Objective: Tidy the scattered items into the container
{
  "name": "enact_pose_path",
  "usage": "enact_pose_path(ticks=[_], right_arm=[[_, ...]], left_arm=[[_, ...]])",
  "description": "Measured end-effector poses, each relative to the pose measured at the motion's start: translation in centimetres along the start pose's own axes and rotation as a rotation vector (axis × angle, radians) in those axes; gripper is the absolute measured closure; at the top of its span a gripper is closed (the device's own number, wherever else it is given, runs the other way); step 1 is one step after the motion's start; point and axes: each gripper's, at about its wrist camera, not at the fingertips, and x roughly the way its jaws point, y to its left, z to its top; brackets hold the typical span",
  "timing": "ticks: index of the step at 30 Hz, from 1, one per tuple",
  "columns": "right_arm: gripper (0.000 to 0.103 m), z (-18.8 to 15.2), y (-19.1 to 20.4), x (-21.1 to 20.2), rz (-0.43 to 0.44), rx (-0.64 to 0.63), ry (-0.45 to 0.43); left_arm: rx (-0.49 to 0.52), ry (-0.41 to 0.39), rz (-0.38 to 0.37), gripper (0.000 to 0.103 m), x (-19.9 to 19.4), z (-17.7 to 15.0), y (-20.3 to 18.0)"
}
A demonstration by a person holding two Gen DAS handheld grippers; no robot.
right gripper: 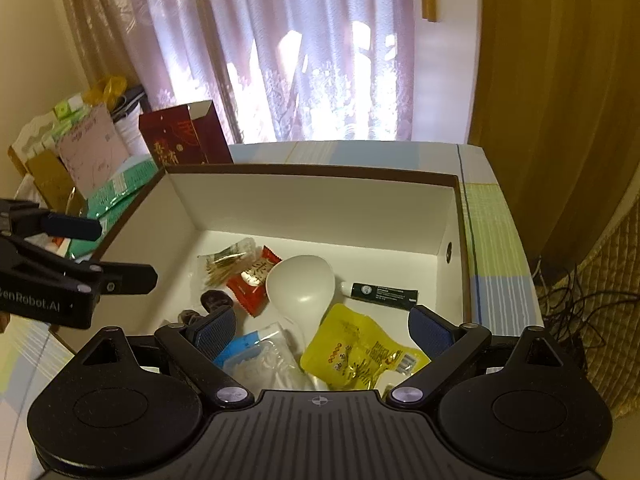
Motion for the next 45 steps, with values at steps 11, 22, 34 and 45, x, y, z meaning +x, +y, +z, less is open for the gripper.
enact_pose_path(ticks=[11,22,34,45], right_arm=[[0.005,-1.1,1.2,-2.7,-0.041,0.05,-0.023],[0.005,-2.6,2.2,-4.8,-0.05,0.07,-0.021],[0.005,-4.1,2.4,-7.3,-0.073,0.105,-0.047],[0.005,-5.4,3.5,-9.1,-0.049,0.091,-0.054]], left_arm=[[-0.016,-0.01,0.057,0.007,-3.0,-1.6,-0.8],[-0.007,-0.037,0.099,0.006,-5.9,-3.2,-2.1],[-0.033,-0.056,0.11,0.006,-8.5,-5.0,-3.0],[-0.037,-0.062,0.12,0.006,-10.6,-6.8,-3.8]])
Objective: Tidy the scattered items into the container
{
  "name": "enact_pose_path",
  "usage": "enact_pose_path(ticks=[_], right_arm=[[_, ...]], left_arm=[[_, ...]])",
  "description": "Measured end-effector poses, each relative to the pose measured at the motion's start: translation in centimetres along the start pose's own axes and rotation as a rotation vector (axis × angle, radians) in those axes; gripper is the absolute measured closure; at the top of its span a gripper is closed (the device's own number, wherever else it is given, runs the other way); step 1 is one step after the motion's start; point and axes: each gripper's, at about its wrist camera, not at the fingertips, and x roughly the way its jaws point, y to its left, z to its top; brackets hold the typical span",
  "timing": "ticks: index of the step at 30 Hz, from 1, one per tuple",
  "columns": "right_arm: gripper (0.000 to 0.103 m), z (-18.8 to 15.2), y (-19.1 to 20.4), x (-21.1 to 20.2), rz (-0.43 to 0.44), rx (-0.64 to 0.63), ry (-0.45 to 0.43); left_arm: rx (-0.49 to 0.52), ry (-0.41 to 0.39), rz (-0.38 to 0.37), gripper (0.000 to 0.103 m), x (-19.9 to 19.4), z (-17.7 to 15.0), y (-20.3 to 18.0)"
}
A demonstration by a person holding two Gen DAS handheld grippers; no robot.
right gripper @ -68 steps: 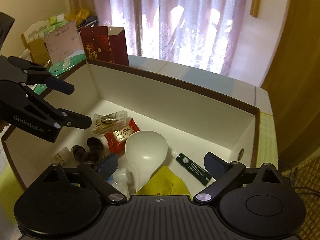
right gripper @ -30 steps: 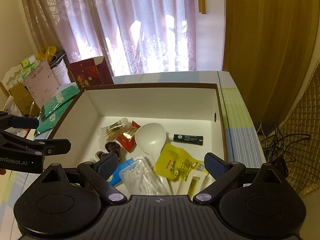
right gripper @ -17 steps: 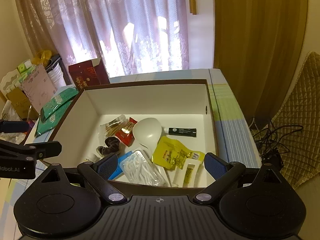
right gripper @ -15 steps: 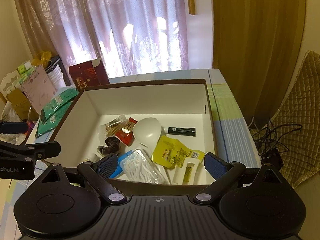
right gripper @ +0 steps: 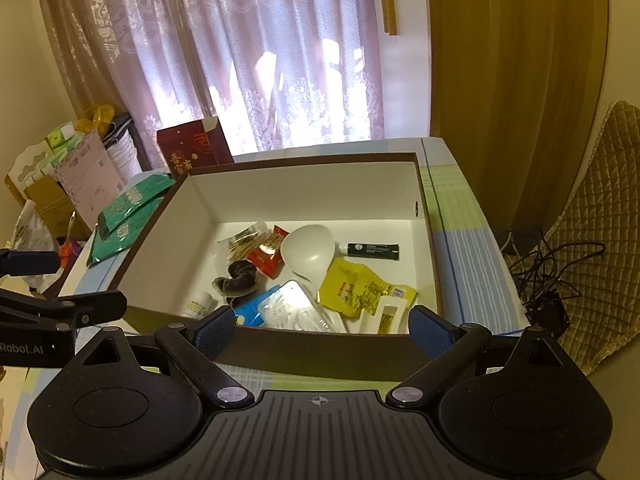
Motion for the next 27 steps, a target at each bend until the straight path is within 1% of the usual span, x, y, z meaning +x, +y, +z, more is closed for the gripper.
enact_pose_path(ticks=[9,14,27], right_arm=[[0.005,-0.9,0.1,-1.5,0.017,0.025,-0.001],[0.005,-1.5,0.5,-2.5,0.015,0.002,-0.001],[0.005,-2.9,0.6,-4.1,0.014,-0.01,-0.006]], left_arm=[[-0.02,-0.008,0.01,0.006,-1.6,-1.3,-0.5],[-0.02,-0.012,0.018,0.006,-2.4,-2.1,-1.2],[-0.028,-0.017,0.032,0.006,-3.9,-4.5,-2.5]])
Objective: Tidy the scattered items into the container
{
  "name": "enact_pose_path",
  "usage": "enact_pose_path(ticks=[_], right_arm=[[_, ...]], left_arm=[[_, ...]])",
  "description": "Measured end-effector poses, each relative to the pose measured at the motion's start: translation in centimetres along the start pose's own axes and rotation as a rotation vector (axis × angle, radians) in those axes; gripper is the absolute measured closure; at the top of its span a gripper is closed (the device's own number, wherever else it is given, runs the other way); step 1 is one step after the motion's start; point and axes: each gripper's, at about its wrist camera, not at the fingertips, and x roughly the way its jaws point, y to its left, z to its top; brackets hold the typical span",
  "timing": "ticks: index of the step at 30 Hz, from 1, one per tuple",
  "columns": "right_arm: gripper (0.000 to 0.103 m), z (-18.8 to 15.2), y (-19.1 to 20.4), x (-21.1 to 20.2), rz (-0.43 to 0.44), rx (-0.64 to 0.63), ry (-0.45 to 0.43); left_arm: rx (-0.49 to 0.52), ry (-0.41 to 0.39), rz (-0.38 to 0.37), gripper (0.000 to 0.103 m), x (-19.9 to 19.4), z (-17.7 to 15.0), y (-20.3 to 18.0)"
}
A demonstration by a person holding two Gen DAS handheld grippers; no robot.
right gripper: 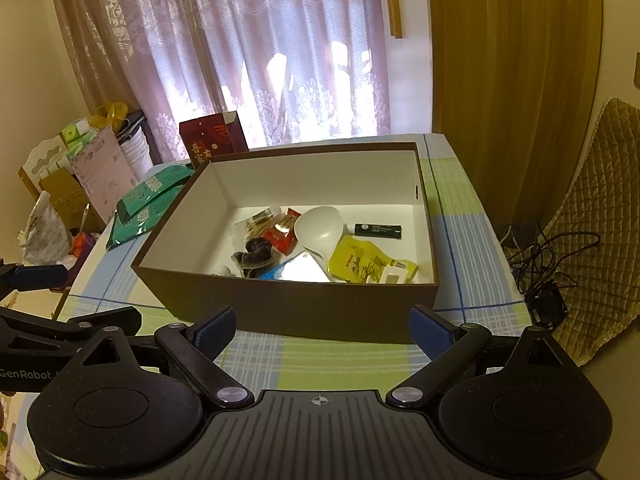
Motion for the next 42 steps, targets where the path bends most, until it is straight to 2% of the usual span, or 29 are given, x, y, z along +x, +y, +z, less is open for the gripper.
enact_pose_path(ticks=[21,42], right_arm=[[0.005,-2.3,0.4,-1.5,0.006,-0.04,0.007],[0.005,-4.5,-1.0,-1.3,0.029,-0.041,0.051]], left_arm=[[-0.033,-0.008,0.014,0.006,-1.7,-2.9,-1.1],[-0.042,0.014,0.033,0.006,-1.3,-4.6,-2.5]])
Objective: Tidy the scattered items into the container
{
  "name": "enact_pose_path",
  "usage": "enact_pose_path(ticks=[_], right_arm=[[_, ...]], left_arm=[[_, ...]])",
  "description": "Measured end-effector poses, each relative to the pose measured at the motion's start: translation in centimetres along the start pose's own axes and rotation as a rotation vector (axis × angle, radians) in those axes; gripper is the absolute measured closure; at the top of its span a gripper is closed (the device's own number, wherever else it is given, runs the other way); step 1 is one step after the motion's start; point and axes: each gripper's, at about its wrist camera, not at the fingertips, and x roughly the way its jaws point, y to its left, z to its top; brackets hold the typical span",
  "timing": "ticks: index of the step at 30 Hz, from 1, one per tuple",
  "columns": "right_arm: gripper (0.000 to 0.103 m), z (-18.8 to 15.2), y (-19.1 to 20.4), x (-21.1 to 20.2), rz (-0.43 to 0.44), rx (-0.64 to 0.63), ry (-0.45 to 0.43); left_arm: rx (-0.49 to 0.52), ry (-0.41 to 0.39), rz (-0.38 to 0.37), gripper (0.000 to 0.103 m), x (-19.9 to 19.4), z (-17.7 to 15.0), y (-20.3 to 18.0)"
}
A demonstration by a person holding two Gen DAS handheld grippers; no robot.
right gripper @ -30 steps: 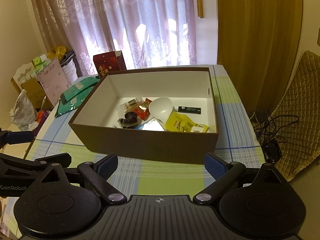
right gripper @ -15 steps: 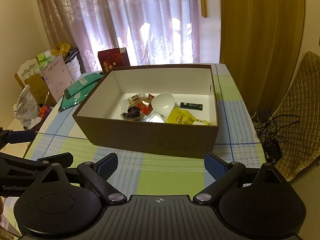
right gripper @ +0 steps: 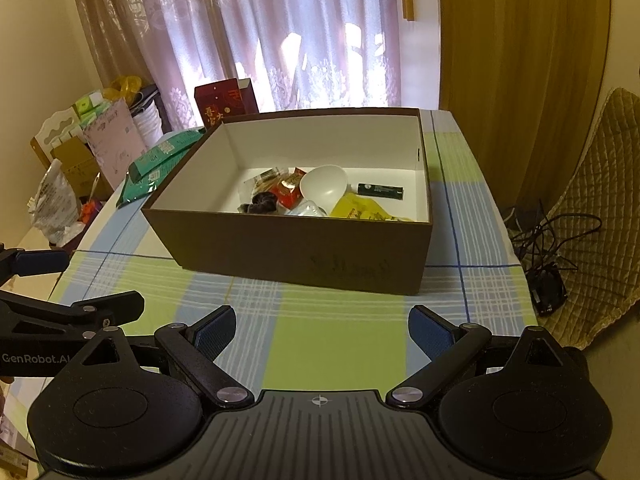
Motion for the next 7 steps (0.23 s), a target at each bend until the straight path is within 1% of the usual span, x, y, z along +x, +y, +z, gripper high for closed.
enact_pose_path(ticks=[7], right_arm=[[0.005,0.11,-0.47,0.39,0.006,0.004,0.009]], left_arm=[[-0.001,-0.007,0.013,0.006,0.17,0.36,-0.22]])
